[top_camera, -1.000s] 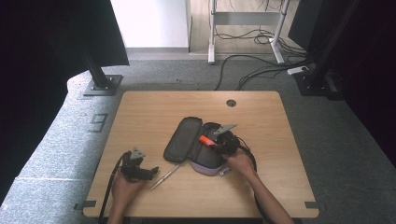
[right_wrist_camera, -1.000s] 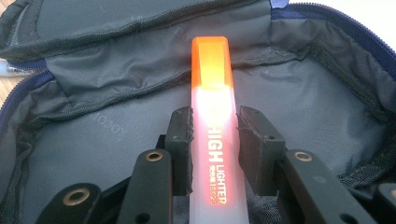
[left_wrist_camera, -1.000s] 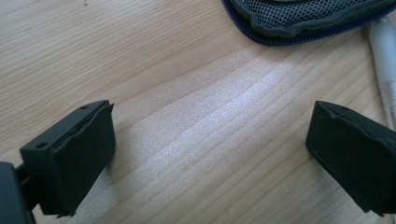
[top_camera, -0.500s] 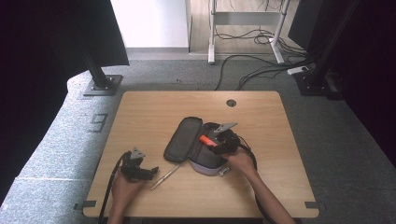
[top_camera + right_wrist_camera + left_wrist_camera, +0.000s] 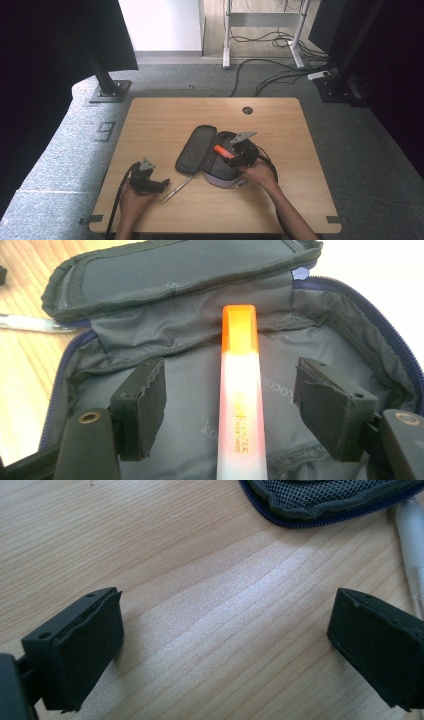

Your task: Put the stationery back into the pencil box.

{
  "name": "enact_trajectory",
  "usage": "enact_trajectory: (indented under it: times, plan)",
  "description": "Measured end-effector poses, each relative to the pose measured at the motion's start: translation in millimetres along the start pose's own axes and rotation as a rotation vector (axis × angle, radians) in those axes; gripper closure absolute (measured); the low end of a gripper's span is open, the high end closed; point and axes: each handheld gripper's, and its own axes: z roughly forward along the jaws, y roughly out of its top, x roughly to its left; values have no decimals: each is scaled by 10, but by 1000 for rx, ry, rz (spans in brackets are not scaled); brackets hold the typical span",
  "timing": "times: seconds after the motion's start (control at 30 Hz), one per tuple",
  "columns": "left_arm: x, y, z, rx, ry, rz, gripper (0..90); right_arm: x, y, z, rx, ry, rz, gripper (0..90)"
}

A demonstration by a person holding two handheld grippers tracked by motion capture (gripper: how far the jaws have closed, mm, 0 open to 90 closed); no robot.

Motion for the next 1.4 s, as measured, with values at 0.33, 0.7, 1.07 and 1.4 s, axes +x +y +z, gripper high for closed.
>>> enact_trajectory:
  times: [0.33, 0.7, 1.07, 1.4]
  plan:
    - [0, 0, 0, 0, 0, 0, 14, 3, -37, -167, -21, -6, -2, 286]
    - [0, 0, 0, 0, 0, 0, 14, 13, -107, -302, -36, -12, -2, 287]
    - [1, 0, -1, 2, 0, 3, 14, 41, -172, -401, -50, -16, -4, 296]
    - [0, 0, 0, 0, 0, 0, 14, 11, -273, -504, -51, -27, 3, 298]
